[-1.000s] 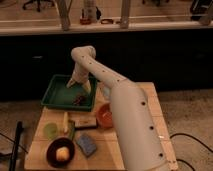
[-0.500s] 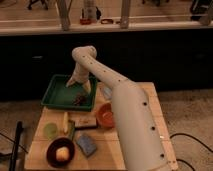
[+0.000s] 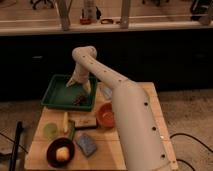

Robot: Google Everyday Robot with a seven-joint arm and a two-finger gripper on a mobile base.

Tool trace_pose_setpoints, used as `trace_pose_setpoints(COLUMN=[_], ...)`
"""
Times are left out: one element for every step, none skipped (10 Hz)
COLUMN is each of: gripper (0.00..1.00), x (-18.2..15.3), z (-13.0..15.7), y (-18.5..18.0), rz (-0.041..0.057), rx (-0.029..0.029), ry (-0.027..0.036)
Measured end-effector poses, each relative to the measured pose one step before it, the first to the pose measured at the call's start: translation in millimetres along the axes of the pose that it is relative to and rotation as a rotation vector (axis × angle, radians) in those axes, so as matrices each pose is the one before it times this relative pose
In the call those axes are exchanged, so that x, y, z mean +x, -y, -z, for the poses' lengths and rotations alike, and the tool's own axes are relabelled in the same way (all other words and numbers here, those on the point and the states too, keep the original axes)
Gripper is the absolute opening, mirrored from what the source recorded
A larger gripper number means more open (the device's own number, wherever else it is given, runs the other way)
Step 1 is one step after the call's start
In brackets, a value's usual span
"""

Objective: Place grapes in tray

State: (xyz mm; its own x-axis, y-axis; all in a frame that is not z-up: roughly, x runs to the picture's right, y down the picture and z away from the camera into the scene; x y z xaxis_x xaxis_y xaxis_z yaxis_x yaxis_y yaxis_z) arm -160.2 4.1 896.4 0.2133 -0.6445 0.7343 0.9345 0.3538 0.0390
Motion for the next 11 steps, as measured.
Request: trace_pose_setpoints(gripper=[0.8, 0.8, 0.8, 0.8, 0.8, 0.8, 0.8, 0.8, 0.8, 0.8, 0.8], x=[-0.35, -0.37, -0.15, 0.02, 0.24, -0.19, -0.58, -0.58, -0.43, -0.23, -0.1], z=[0.73, 0.35, 0.52, 0.58, 1.23, 0.53, 0.98, 1.03, 1.08, 0.48, -0.16], y=[-0.18, 0.13, -0.21, -0.43, -0.46, 0.27, 0.28, 0.56, 0.55, 0.02, 0.19], rz=[0.00064, 0.00106, 0.00165, 0.00119, 0.002, 0.00521, 0.01079, 0.01114, 0.01135, 0.00251, 0.00031], rx=[0.00066, 0.00148, 0.00277, 0.00253, 0.00487, 0.00512, 0.00509, 0.00444, 0.00546, 0.00204, -0.00011], ry=[-0.00073, -0.00019, -0.00052, -0.00049, -0.00156, -0.00144, -0.00333, -0.00363, -0.0041, -0.00164, 0.00005])
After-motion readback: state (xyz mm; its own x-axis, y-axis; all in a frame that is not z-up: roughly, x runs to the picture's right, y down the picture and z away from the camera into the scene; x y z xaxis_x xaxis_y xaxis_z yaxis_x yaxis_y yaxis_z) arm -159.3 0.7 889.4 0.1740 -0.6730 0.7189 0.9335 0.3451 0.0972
